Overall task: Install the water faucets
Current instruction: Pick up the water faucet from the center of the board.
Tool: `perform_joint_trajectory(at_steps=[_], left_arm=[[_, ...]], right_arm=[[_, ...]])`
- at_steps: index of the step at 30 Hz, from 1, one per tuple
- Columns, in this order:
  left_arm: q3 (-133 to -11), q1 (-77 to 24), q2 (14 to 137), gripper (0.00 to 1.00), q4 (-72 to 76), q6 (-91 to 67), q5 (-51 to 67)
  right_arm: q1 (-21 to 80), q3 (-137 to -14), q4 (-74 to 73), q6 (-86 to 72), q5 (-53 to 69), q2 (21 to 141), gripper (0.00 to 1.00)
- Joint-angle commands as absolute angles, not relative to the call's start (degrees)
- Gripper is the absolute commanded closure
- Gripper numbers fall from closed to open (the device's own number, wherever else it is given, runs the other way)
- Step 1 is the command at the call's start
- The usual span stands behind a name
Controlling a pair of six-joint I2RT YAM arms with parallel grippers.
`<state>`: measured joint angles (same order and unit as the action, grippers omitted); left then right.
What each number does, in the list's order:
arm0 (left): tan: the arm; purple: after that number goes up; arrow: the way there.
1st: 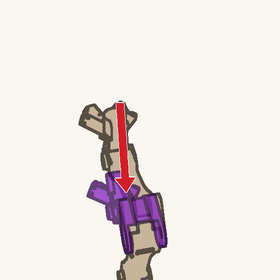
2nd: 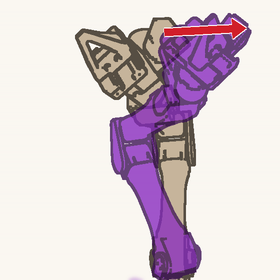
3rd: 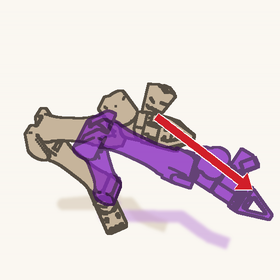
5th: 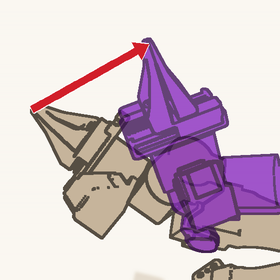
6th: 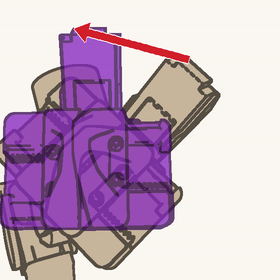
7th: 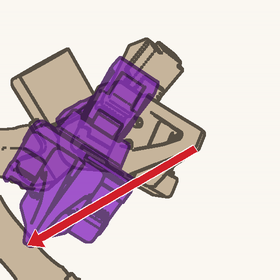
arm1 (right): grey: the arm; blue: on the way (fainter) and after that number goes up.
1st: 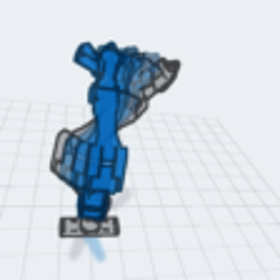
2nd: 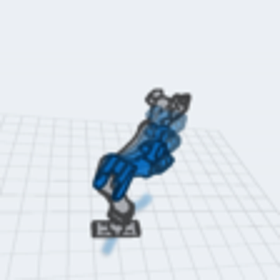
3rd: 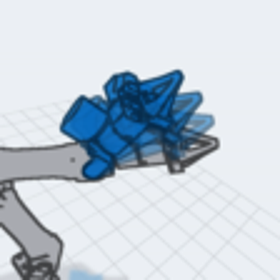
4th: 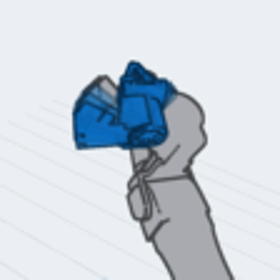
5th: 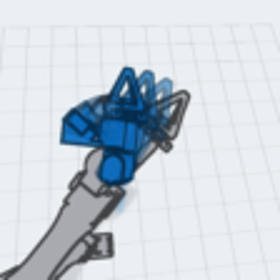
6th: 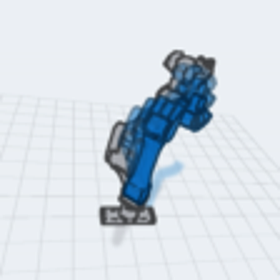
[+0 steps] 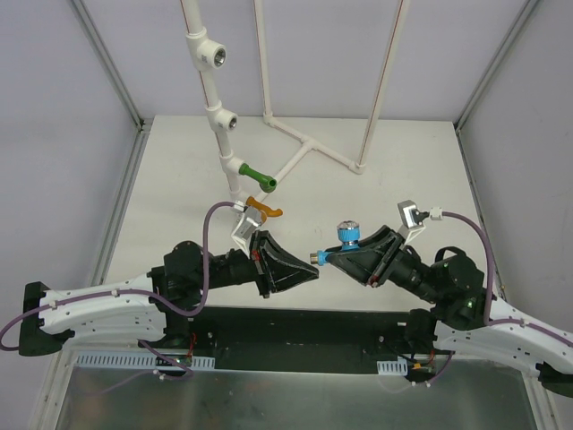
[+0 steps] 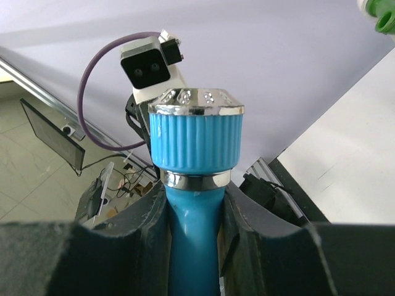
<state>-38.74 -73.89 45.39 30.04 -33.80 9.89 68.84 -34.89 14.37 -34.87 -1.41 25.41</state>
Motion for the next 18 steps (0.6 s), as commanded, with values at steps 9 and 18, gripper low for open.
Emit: perform_joint_trajectory(at_steps=[9, 18], left_arm=[[-42.2, -73.9, 42.9, 1.00, 27.2, -29.4, 5.4], [-43.8, -73.8, 41.7, 1.00, 24.6, -27.3, 3.6]], right_arm=[[68.8, -33.7, 18.5, -37.1, 6.1, 25.3, 1.00], [69.2, -32.3, 17.4, -38.6, 8.6, 25.2, 1.00]])
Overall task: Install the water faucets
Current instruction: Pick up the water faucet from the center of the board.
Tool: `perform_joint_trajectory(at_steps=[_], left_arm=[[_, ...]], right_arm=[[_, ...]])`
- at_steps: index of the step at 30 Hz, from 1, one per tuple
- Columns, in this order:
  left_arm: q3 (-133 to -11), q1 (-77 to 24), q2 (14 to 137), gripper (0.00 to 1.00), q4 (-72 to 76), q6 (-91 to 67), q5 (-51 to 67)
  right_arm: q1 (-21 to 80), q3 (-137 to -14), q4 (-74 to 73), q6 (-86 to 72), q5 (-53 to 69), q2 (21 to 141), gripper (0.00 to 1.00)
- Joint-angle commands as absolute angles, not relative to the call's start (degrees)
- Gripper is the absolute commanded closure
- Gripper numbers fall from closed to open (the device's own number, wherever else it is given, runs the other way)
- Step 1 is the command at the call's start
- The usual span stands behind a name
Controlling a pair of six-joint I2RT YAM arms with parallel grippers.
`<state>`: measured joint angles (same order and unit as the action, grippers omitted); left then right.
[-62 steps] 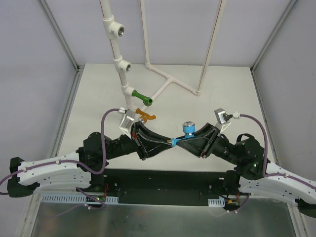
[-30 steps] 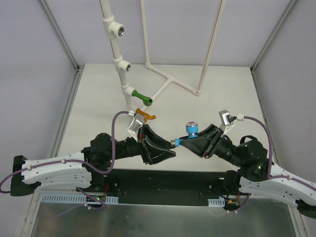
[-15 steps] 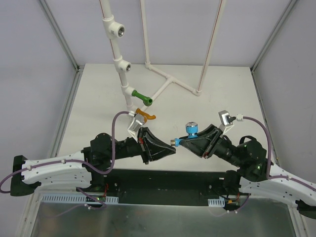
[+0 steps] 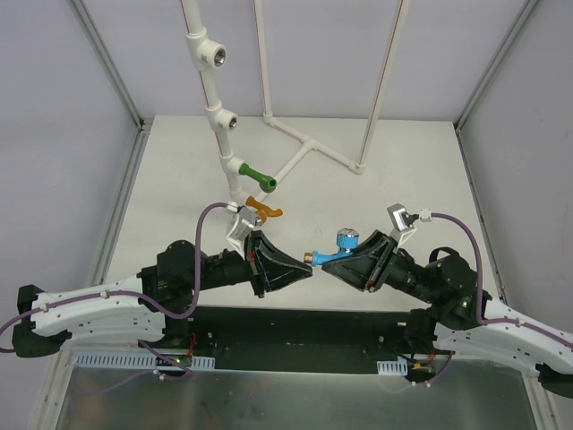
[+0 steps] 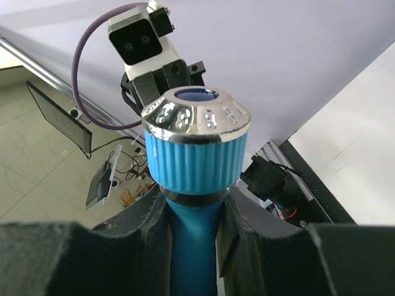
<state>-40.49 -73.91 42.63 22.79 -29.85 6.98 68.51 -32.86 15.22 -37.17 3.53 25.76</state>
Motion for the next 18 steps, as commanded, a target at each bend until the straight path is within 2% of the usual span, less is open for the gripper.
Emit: perform_joint_trajectory(at_steps=[1, 8, 9, 11, 14, 18], left_arm=[[-43.9, -73.8, 41.8, 1.00, 24.5, -27.3, 3.6], [-43.9, -73.8, 42.6, 1.00, 24.6, -27.6, 4.0], [-44.0, -73.8, 42.6, 0.97, 24.6, -27.6, 4.2], [-44.1, -73.8, 42.6, 0.75, 24.4, -27.7, 4.8], [-43.7, -73.8, 42.1, 0.53, 24.5, -28.2, 5.4], [-42.7, -73.8, 41.3, 0.46, 25.2, -28.6, 4.9]], right_arm=[[69.2, -32.3, 17.6, -38.6, 8.6, 25.1, 1.00], [69.4, -32.5, 17.8, -38.1, 8.3, 25.1, 1.00], [69.5, -32.5, 17.8, -38.0, 8.0, 25.0, 1.00], [69.4, -32.2, 17.5, -38.0, 6.9, 24.2, 1.00], [69.5, -31.8, 17.1, -37.7, 5.4, 22.7, 1.00], [69.5, -32.0, 16.1, -37.4, 5.0, 21.5, 1.00]])
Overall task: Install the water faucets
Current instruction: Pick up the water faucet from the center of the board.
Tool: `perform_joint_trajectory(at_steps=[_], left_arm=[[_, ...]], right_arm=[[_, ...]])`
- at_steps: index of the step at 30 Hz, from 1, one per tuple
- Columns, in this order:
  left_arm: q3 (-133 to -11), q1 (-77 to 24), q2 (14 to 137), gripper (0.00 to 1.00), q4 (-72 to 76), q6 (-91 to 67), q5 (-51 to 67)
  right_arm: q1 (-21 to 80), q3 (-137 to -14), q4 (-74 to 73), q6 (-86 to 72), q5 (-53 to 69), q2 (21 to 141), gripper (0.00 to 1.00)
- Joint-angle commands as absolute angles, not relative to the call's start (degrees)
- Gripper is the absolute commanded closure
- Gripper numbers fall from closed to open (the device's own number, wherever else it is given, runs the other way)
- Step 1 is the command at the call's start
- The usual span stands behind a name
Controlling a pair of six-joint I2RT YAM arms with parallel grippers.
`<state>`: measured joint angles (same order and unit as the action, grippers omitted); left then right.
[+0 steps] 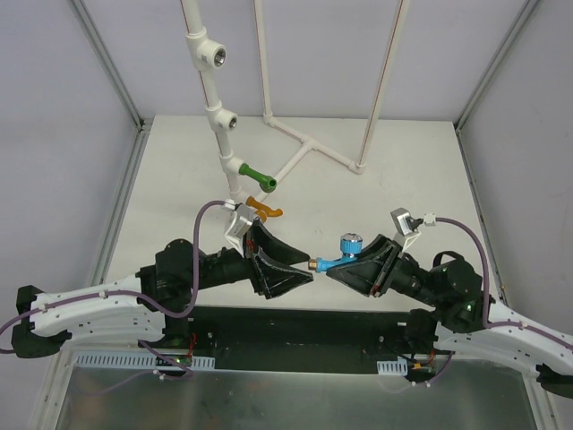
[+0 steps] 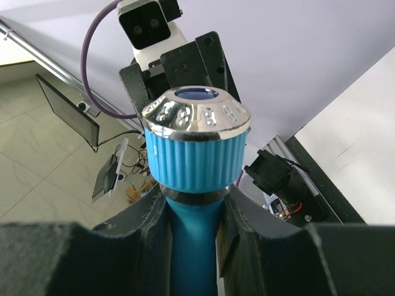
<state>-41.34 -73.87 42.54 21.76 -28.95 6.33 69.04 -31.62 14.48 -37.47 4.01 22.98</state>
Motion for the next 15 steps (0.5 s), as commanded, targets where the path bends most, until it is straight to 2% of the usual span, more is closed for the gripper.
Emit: perform_joint_trajectory(at_steps=[1, 7, 15], left_arm=[[-42.7, -73.8, 41.2, 0.45, 25.3, -28.5, 5.0], [-43.4, -73.9, 42.4, 0.43, 25.3, -28.5, 5.1], [-44.0, -73.8, 44.1, 0.44, 26.3, -28.9, 6.4]], right_arm=[[69.4, -32.1, 16.1, -37.5, 5.1, 21.5, 1.00], [69.4, -32.2, 16.6, -37.6, 5.7, 21.9, 1.00], [69.5, -32.1, 17.8, -37.7, 5.6, 22.7, 1.00]])
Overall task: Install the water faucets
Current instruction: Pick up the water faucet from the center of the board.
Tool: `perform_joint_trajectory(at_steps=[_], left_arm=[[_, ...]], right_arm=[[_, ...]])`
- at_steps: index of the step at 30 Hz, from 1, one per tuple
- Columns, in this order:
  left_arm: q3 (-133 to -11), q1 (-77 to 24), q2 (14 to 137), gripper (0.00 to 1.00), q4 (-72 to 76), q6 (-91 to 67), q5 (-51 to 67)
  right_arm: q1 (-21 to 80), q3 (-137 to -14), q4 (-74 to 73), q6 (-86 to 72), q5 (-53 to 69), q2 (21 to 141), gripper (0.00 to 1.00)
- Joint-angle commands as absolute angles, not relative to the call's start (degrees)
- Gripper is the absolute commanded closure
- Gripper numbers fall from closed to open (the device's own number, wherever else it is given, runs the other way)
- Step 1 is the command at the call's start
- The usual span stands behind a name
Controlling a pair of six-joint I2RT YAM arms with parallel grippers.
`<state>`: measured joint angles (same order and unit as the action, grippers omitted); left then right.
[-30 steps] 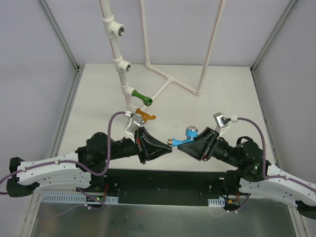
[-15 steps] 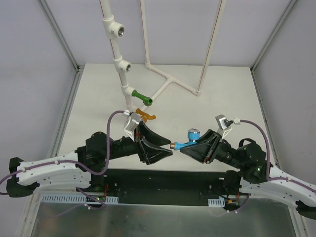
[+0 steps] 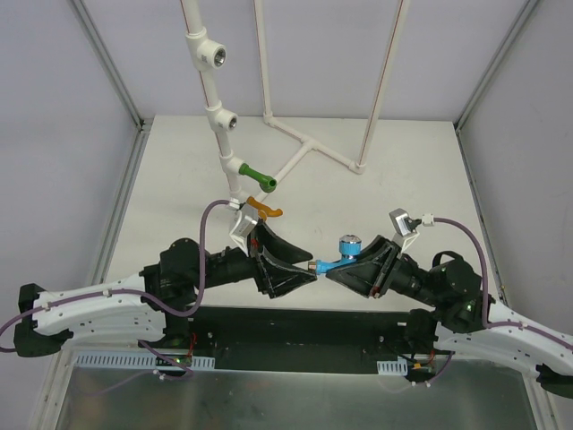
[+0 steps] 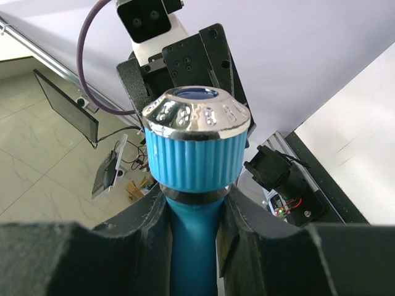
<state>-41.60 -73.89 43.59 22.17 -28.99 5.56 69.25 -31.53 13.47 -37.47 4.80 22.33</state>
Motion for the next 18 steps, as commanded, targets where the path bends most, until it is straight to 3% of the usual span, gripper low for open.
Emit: perform_joint_trajectory(at_steps=[1, 4, 8, 9, 11, 13, 15, 18], left_arm=[[-44.0, -73.8, 44.4, 0.46, 26.5, -29.0, 6.5], [-44.1, -73.8, 44.6, 0.62, 27.0, -29.1, 6.7], [-44.3, -73.8, 45.1, 1.00, 27.4, -29.4, 6.6], [-44.3, -73.9, 45.3, 1.00, 27.5, -29.5, 6.6], [-44.3, -73.8, 45.7, 1.00, 27.9, -29.9, 6.9], [-44.3, -73.8, 46.1, 1.00, 28.2, -30.1, 7.3], [-44.1, -73.8, 46.4, 1.00, 28.7, -30.3, 7.5], [-44.0, -73.8, 46.8, 1.00, 29.1, -30.5, 7.6]], right_arm=[[69.5, -32.2, 17.8, -37.7, 5.7, 22.8, 1.00], [69.5, -32.1, 18.0, -37.7, 6.1, 23.0, 1.00], [69.4, -32.1, 17.8, -37.6, 5.9, 22.9, 1.00], [69.5, -32.1, 17.5, -37.6, 5.6, 22.9, 0.96], [69.5, -31.9, 17.6, -37.6, 5.2, 22.7, 0.69], [69.5, -31.7, 18.0, -37.7, 4.9, 22.5, 0.51], [69.5, -31.8, 18.1, -37.6, 4.7, 22.4, 0.43], [69.5, -31.9, 18.1, -37.5, 4.7, 22.4, 0.40]])
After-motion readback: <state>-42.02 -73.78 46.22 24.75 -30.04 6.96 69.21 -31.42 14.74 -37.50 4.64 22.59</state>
